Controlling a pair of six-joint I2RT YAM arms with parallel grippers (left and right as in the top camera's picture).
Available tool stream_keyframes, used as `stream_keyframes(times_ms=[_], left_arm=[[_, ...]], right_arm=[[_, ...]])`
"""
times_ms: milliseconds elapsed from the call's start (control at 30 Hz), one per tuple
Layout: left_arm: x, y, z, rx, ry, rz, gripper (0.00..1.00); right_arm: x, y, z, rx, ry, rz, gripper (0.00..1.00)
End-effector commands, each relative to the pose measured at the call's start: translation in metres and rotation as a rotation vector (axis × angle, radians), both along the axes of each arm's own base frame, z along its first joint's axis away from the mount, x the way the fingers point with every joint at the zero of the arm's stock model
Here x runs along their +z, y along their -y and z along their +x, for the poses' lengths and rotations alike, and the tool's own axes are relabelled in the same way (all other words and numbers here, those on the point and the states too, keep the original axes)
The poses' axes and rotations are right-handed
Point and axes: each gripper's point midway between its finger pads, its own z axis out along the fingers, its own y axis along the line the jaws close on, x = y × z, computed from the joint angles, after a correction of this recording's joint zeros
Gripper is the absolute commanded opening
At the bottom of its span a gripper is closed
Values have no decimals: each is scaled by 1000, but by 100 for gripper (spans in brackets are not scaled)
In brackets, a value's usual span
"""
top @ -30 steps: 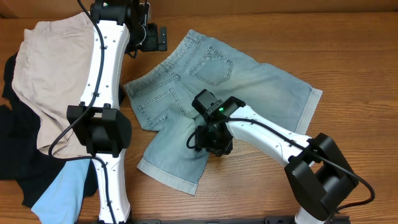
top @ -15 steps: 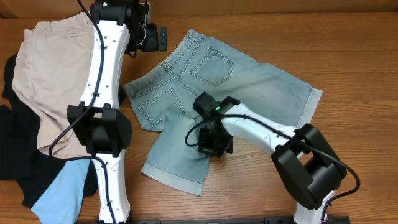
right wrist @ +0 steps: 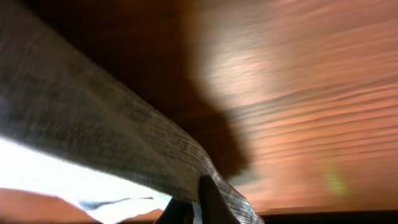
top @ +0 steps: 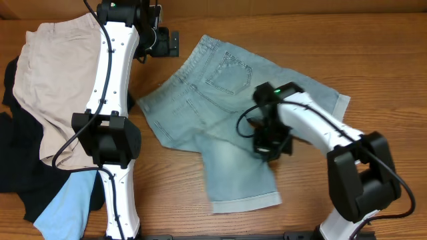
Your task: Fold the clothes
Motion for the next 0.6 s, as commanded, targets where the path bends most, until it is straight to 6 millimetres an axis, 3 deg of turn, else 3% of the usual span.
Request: stream_keyframes(times_ms=[0, 133, 367, 567], left_arm=[[6, -5, -1, -18, 13, 15, 100], [5, -5, -3, -41, 4, 27, 100], [4, -9, -5, -53, 0, 54, 100], [4, -9, -5, -64, 0, 57, 100]], right_arm=[[3, 44, 20, 19, 78, -107, 4], [1, 76, 37, -32, 113, -118, 4], [0, 125, 46, -146, 124, -151, 5], [12, 154, 57, -208, 145, -121, 7]])
